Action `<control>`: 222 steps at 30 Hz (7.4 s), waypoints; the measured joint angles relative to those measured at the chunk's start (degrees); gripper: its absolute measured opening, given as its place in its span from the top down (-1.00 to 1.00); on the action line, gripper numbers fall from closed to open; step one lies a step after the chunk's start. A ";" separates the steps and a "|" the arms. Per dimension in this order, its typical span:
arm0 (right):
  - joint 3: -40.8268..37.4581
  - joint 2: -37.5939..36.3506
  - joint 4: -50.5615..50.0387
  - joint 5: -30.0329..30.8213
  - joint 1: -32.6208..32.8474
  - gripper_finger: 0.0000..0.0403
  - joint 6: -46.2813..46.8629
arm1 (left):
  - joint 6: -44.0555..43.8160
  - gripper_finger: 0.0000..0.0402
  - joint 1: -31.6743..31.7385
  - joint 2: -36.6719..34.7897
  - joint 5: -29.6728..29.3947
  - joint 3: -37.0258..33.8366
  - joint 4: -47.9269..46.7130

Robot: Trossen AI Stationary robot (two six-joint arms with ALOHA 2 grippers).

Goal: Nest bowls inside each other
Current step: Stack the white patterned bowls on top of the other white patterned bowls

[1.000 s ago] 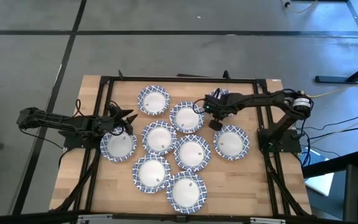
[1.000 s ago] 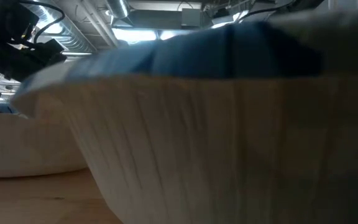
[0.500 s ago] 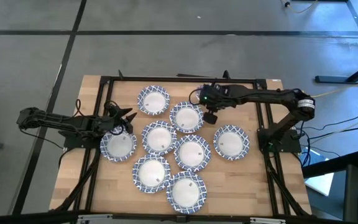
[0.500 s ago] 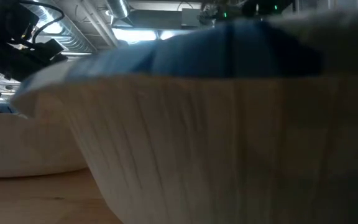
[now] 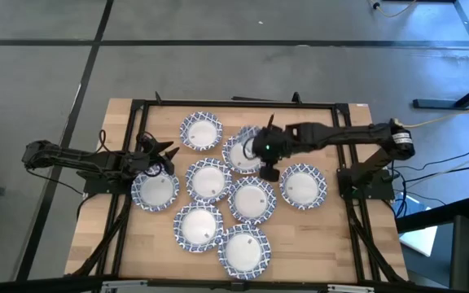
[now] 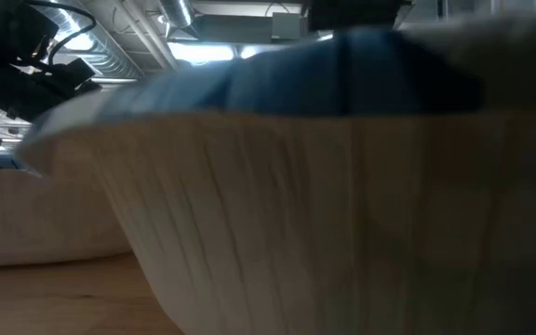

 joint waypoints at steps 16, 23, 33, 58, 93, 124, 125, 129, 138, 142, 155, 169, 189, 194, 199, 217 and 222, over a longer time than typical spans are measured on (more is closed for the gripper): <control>0.00 0.02 5.35 -3.15 19.21 0.98 16.31 | -1.72 0.19 -0.02 0.00 3.43 0.00 0.00; 0.00 3.57 5.69 0.88 20.23 0.98 16.54 | -2.03 0.19 -0.02 0.00 3.45 0.00 -0.02; -0.09 10.60 2.90 0.69 20.26 0.89 18.80 | -2.09 0.19 -0.02 0.00 3.61 -0.02 -0.02; -0.07 7.59 5.55 6.03 20.05 0.17 17.75 | -5.04 0.19 0.00 0.00 4.23 -0.02 -0.04; -0.04 20.49 19.85 1.37 -0.77 0.17 10.07 | 5.19 0.19 0.00 0.00 4.70 -0.04 -0.07; -0.04 23.12 17.79 0.59 -2.20 0.64 11.82 | 7.42 0.19 0.00 0.00 4.52 -0.04 -0.04; -0.06 23.12 17.79 0.57 -2.30 0.67 11.82 | 7.42 0.19 0.00 0.00 4.52 -0.04 -0.06; -0.06 23.12 17.83 0.64 -2.45 0.81 11.94 | 7.42 0.19 0.00 0.00 4.51 -0.04 -0.04; 4.88 23.12 11.90 2.11 -3.06 0.95 10.41 | 7.46 0.19 -0.01 0.00 4.50 -0.04 -0.04; 10.81 23.12 5.54 4.08 -3.37 0.96 8.37 | 7.48 0.19 -0.02 0.00 4.50 -0.04 -0.04; 27.86 22.65 -16.35 4.16 0.61 0.97 9.19 | 7.55 0.19 0.00 0.00 4.47 -0.04 -0.04; 28.83 19.87 -19.74 7.89 17.40 0.97 26.91 | 7.59 0.19 0.00 0.00 4.44 -0.04 -0.04; 12.66 20.18 -7.30 8.19 22.38 0.96 42.01 | 7.59 0.19 0.00 0.00 4.48 -0.04 -0.04; 10.40 20.20 -5.81 6.65 22.38 0.95 44.08 | 7.57 0.19 0.00 0.00 4.55 -0.04 -0.04; 9.94 20.20 -5.41 6.79 22.38 0.82 44.61 | 7.55 0.19 -0.02 0.00 4.79 -0.04 -0.04; 15.31 20.17 -4.16 13.64 17.56 0.00 28.99 | 7.46 0.19 0.00 0.00 4.85 -0.04 -0.04; 17.19 20.15 -4.01 13.28 12.96 -0.01 23.92 | 7.48 0.19 -0.02 0.00 4.90 -0.04 -0.04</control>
